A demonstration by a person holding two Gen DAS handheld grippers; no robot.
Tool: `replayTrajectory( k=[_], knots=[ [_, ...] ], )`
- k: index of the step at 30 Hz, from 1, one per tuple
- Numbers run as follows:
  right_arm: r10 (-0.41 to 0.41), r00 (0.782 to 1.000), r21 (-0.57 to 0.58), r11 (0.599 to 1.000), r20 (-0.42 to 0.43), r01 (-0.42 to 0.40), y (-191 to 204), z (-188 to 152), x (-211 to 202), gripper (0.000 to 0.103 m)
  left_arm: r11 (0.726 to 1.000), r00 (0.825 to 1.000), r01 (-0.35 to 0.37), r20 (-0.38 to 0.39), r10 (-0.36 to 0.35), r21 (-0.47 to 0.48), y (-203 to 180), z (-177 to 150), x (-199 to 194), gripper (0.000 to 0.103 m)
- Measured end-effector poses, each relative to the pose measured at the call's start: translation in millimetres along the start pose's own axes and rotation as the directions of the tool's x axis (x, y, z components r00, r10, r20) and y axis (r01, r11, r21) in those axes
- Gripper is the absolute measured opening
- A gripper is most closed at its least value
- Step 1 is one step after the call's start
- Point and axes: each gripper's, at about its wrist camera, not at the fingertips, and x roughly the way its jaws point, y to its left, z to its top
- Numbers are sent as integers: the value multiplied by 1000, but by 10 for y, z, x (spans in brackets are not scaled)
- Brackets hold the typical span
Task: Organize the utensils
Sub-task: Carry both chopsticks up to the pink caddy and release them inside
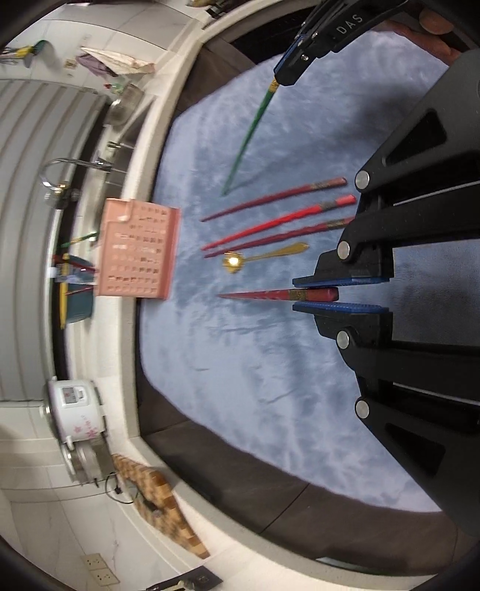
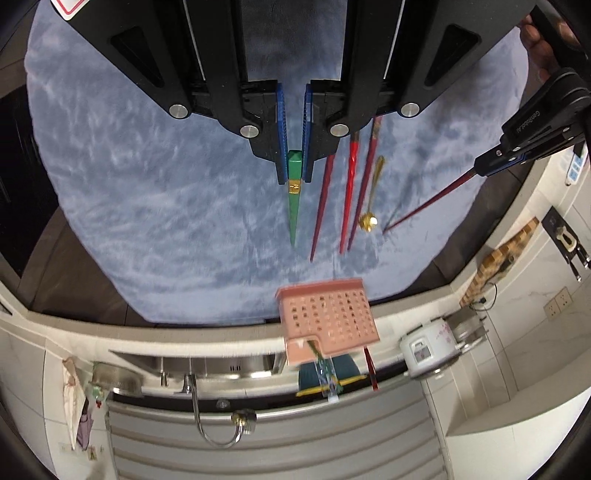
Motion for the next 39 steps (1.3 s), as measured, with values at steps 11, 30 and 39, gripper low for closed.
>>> replayTrajectory(
  k=[11, 30, 39],
  knots=[
    [17, 992, 16, 1000, 123, -20, 25, 452, -387, 7, 998, 987, 52, 154, -45, -40, 189, 582, -511, 7],
    [77, 955, 16, 996, 287, -85, 64, 1466, -573, 7, 998, 937, 59, 346, -49, -21, 170, 1665, -830, 7],
    [89, 923, -17, 996, 373, -89, 198, 2285, -437, 7, 993, 882, 118, 459, -105, 0, -31, 2521, -841, 7]
  ],
)
